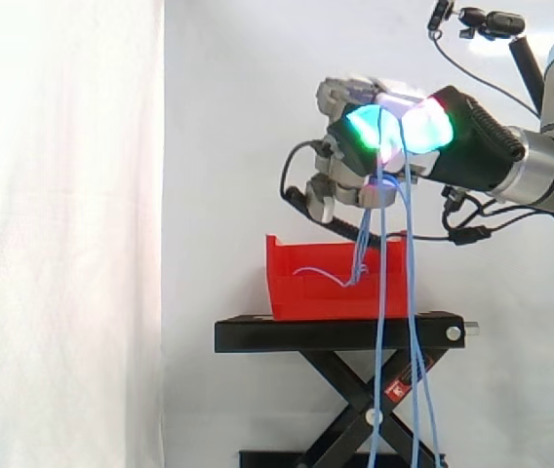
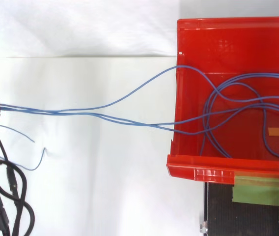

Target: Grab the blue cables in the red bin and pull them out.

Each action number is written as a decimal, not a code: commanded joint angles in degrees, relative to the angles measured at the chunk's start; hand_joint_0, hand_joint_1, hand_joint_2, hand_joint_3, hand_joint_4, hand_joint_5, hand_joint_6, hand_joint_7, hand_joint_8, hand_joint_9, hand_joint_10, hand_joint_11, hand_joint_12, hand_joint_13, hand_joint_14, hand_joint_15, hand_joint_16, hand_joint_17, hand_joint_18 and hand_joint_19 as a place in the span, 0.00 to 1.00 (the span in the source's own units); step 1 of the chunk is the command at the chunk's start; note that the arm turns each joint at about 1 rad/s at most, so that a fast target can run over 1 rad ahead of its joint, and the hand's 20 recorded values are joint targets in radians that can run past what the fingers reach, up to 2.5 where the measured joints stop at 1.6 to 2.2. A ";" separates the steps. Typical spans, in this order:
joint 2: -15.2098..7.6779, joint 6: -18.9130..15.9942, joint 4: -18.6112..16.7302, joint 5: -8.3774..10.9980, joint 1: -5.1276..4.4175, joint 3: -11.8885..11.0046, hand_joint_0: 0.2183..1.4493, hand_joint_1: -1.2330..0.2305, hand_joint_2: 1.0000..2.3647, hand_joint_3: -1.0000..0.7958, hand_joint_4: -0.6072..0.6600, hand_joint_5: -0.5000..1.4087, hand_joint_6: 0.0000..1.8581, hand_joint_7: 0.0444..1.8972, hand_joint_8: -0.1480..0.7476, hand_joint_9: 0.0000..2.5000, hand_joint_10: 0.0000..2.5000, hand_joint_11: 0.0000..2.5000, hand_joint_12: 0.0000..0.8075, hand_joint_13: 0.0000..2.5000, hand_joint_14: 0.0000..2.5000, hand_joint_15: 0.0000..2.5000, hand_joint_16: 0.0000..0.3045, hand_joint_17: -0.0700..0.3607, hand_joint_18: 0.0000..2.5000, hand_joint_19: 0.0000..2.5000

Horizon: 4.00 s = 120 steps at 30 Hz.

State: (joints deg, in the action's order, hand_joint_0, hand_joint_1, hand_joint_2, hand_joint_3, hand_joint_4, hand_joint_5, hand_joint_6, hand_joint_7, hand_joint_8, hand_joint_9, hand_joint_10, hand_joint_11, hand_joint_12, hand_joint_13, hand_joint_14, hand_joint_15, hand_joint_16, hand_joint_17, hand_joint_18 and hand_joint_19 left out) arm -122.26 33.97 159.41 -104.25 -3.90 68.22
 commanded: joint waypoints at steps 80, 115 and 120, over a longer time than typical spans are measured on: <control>0.00 -28.30 22.78 13.20 -2.52 0.07 0.61 0.21 0.00 0.00 0.43 0.51 0.74 0.20 0.40 0.48 0.01 0.56 0.37 0.50 0.33 0.64 0.14 0.38 0.45 0.49; 0.00 -27.77 22.78 13.02 -2.52 0.07 0.45 0.30 0.00 0.00 0.49 0.52 0.55 0.22 0.41 0.45 0.01 0.50 0.38 0.52 0.00 0.66 0.16 0.42 0.38 0.42; 0.00 -27.77 22.78 13.02 -2.52 0.07 0.45 0.26 0.00 0.00 0.49 0.51 0.55 0.22 0.41 0.44 0.01 0.50 0.39 0.52 0.00 0.65 0.17 0.43 0.37 0.41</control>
State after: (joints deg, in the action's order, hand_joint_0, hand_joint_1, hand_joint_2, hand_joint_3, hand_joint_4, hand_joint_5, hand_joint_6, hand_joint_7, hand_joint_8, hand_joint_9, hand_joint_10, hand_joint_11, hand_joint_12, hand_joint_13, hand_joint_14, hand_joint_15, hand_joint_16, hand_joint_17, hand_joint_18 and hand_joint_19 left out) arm -122.26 6.19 182.20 -91.23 -6.42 68.29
